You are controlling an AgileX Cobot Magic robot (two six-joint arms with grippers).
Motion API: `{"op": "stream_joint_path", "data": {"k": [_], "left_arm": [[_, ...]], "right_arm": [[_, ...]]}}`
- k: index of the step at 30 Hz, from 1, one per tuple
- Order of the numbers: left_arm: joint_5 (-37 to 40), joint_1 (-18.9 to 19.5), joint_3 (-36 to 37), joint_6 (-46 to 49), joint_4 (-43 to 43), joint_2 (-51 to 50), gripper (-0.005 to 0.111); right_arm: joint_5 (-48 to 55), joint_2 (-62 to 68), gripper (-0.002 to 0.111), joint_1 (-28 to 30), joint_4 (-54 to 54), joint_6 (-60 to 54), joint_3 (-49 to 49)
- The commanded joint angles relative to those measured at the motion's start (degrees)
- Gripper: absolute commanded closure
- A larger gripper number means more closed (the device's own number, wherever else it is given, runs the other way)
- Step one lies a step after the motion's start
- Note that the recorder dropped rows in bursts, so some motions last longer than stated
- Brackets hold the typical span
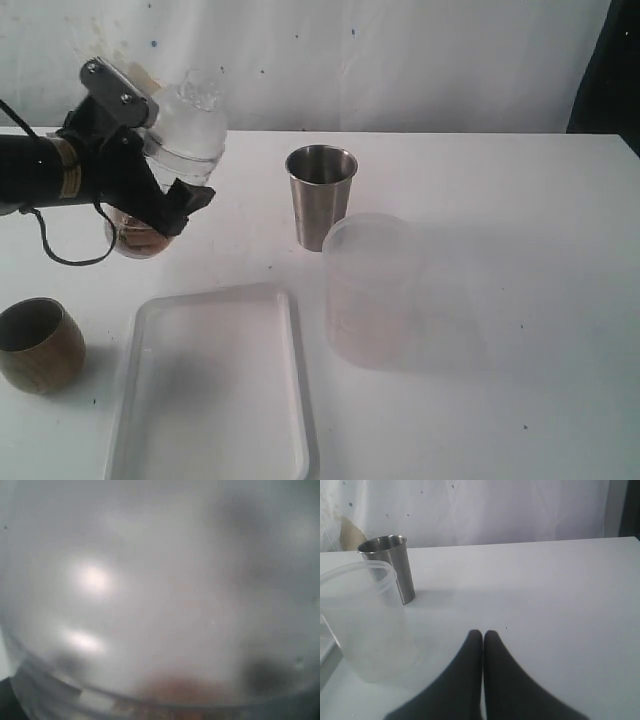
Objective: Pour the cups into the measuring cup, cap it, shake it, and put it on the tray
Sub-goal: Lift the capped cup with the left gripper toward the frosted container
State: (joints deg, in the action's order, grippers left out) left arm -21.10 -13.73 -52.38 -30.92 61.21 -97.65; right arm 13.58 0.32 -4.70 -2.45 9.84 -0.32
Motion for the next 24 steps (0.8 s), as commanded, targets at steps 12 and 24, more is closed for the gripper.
{"op": "stream_joint_path", "data": {"k": [12,24], "left_arm": [[26.24,-17.53,-6.42,16.26,1.35,2.72,0.107],[37.67,-25.43,-7.20,22.16,8.82,2.72,0.107]], "right_arm": [[0.10,-0.32,0.108,-0.39,-0.14,0.04,0.32],[0.10,-0.32,0.108,-0.39,-0.14,0.04,0.32]]}}
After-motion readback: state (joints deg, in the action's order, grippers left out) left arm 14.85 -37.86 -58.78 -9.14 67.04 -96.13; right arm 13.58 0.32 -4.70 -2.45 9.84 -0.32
